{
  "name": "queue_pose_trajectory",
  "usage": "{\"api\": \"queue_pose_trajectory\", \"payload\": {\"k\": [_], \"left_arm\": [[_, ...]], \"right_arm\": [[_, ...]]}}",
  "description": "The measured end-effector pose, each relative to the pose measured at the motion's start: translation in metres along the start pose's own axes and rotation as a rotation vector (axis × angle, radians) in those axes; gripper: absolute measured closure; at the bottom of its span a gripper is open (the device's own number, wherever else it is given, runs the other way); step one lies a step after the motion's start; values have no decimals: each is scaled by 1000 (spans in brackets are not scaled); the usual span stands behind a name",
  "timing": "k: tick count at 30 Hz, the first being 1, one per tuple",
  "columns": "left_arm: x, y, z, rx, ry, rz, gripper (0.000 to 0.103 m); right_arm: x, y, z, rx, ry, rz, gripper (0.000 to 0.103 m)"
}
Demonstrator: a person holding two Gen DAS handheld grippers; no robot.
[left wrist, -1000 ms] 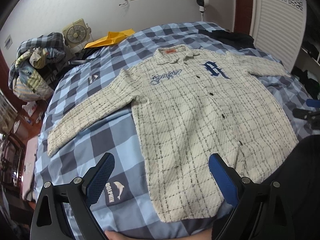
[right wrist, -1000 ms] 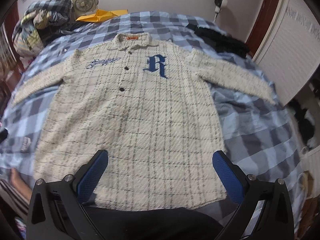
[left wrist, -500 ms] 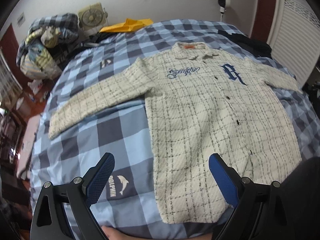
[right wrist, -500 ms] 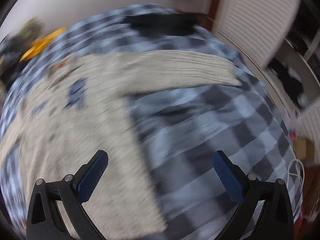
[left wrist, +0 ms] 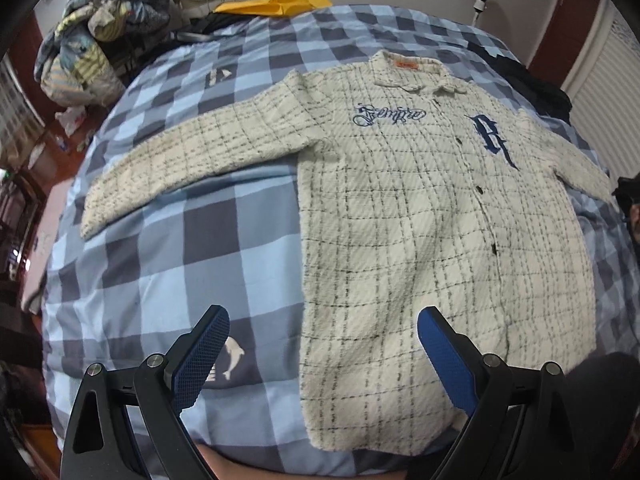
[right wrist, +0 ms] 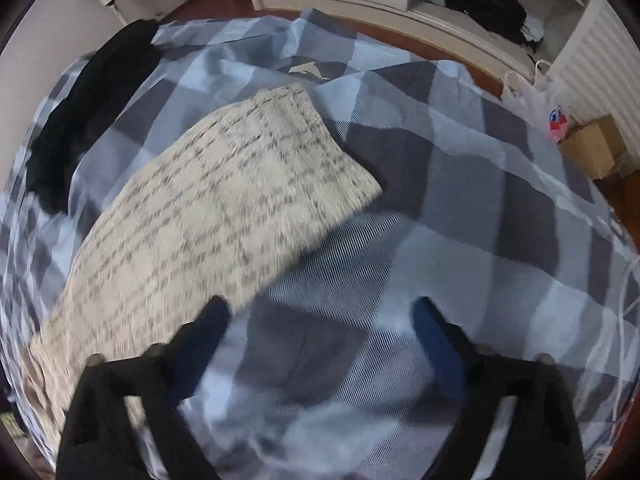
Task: Fold small clothes
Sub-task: 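Grasp the cream shirt's sleeve cuff with the right gripper and fold it across the shirt body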
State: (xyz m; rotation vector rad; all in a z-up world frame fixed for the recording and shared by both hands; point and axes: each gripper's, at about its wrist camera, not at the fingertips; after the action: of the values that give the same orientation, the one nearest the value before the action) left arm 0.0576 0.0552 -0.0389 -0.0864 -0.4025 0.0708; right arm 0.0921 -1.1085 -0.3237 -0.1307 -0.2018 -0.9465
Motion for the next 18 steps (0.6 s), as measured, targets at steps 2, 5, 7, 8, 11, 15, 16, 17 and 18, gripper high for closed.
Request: {"api": "queue_pose_trajectory", "payload": {"k": [2,5,7,8,11,15,16,17,18], "left_arm": [[2,0,-5,0,12,5,7],[4,1,-11,3,38,13,7],[5,2,-14,-11,49,22,7],[6,1,-15,-17,57,26,7],[6,-1,-18,-25,74,20,7],[6,-6,-14,-12,57,-3,7],[6,-6,-14,-9,54,-5,7],[6,-6,-12,-9,53,-5,7],[6,-5,-11,-12,51,-3,7]], "right_arm": [[6,10,-1,15,-10,-16,19],[13,24,-2,-28,-31,-12,19],[14,31,1,-48,-31,-8,19],[15,35,2,-49,-33,-12,19],[17,42,13,-31,-87,-38,27],[8,76,33,-64,-140,48,80],[4,83,41,-84,-169,65,83],[-7,101,60,-100,-203,79,87],[-19,118,84,-100,-252,81,88]]}}
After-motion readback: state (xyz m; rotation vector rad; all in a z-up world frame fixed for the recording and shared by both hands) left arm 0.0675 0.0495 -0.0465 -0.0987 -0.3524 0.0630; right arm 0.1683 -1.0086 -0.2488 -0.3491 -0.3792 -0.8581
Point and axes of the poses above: each gripper's, at about its wrist camera, not at the fingertips, and z roughly against the way its jaws point, y to its left, x to its top, and after that the axes turned 4 degrees about -x, right-handed
